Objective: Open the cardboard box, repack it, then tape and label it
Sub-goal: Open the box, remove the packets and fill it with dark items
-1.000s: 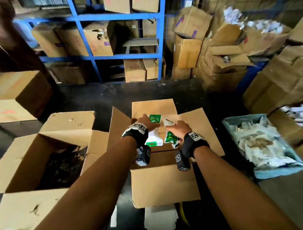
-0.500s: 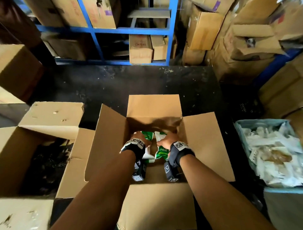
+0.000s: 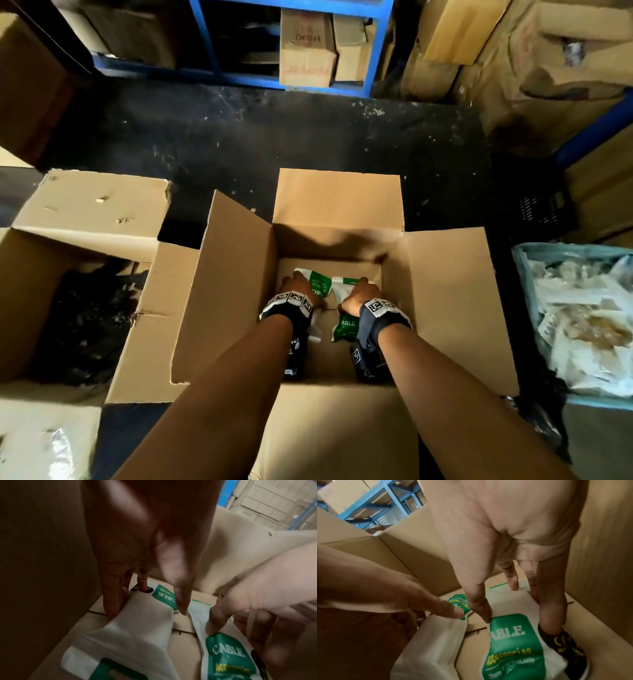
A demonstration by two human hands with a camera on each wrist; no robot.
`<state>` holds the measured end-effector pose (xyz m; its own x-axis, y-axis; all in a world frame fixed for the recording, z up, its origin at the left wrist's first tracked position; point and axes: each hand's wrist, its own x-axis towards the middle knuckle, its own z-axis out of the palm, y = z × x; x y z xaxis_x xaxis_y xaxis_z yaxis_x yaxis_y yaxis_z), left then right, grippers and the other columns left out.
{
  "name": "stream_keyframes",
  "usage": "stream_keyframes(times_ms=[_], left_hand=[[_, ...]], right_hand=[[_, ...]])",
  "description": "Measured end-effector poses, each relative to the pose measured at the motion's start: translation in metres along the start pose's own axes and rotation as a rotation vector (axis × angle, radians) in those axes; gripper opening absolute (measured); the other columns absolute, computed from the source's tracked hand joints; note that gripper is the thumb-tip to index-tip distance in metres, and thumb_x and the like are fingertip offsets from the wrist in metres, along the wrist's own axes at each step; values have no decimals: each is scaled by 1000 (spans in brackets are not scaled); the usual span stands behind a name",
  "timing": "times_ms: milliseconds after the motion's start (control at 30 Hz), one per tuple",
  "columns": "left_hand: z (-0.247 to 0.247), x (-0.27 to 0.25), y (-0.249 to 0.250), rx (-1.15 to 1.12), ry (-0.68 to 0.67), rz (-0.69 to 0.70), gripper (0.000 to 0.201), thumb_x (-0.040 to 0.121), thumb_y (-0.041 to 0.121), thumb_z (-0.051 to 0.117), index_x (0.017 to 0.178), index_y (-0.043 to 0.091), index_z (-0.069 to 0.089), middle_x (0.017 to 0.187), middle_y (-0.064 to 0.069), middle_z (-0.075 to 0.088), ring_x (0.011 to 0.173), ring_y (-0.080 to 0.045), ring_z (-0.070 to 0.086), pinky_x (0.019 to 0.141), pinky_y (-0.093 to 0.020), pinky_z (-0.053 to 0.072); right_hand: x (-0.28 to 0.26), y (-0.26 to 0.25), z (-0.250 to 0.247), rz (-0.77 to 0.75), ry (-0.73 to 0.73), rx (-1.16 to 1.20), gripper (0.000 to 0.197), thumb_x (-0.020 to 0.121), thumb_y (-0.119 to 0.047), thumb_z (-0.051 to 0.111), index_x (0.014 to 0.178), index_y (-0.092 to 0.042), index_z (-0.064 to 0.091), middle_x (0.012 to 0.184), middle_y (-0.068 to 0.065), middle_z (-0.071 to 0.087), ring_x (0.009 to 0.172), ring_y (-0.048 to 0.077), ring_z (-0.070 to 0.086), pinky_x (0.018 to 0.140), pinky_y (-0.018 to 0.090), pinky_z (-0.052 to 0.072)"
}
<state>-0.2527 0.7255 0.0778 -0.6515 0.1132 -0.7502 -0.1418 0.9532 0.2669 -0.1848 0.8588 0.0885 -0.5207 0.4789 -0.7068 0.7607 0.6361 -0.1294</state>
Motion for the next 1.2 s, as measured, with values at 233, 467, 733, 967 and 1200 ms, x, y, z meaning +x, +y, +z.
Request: stream_keyframes(times_ms=[233, 467, 733, 967, 1200], left_hand=[[4, -2, -5, 86, 8, -3, 103, 72, 37, 84, 146, 10, 17, 145, -16, 39, 133, -36, 45, 102, -43, 45], [-14, -12, 3, 95, 6, 59, 103, 72, 41, 84, 146, 5, 22, 147, -16, 40, 133, -36, 46, 104, -41, 43], [-53, -79, 35, 270, 223, 286, 64, 84, 44, 71, 132, 8, 49, 132, -17, 59, 118, -37, 59, 91, -42, 51], [-41, -159, 80, 308, 348, 562, 60, 86, 43, 68, 131, 9, 47, 125, -18, 61, 111, -38, 61, 83, -40, 49], [19, -238, 117, 302, 388, 706, 43, 88, 42, 63, 117, 11, 64, 116, -12, 67, 101, -33, 65, 80, -38, 52]], right_hand=[[-3, 3, 1, -3, -17, -9, 76, 76, -35, 83, 136, -7, 45, 138, 14, 57, 123, 33, 61, 99, 36, 54], [-19, 2, -21, -33, -6, 38, 63, 81, -42, 77, 131, -8, 58, 131, 12, 65, 112, 32, 66, 82, 30, 54], [-90, 11, -78, -302, 165, 231, 43, 95, -31, 66, 131, -8, 60, 136, 13, 62, 119, 32, 62, 99, 38, 52], [-166, 78, -121, -438, 483, 378, 23, 92, -22, 69, 113, -13, 70, 119, 7, 72, 105, 24, 66, 90, 30, 49], [-222, 182, -121, -478, 712, 525, 23, 92, -18, 67, 115, -13, 67, 71, -13, 50, 70, 10, 51, 69, 26, 39]])
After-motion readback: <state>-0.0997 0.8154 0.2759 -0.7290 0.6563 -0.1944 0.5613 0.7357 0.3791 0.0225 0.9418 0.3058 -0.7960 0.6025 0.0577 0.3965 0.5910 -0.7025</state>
